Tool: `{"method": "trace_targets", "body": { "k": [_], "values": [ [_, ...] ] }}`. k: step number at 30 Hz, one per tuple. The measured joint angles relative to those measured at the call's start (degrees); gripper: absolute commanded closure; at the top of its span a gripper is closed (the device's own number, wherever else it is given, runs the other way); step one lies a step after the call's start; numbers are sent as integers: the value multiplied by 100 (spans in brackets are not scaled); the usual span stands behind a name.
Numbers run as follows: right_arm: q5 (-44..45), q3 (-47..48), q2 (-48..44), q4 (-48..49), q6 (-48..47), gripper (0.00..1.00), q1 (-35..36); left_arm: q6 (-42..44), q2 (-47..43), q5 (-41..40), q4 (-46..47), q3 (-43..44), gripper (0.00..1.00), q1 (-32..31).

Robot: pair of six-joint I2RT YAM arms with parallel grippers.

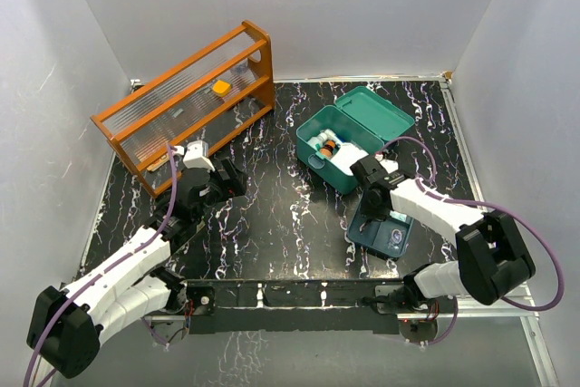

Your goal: Organize the medicine kit

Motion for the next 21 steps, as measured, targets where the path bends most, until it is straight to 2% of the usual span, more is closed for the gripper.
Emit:
{"method": "trace_targets", "body": {
  "k": [7, 13, 21],
  "values": [
    [22, 0, 11, -9, 59, 75, 0, 0, 0, 17, 24, 0, 15, 0],
    [168, 0, -181, -70, 254, 75, 0, 0, 0, 63, 103, 0, 15, 0],
    [874, 0, -863, -492, 955, 79, -114, 0, -2, 66, 103, 0, 15, 0]
  ]
}}
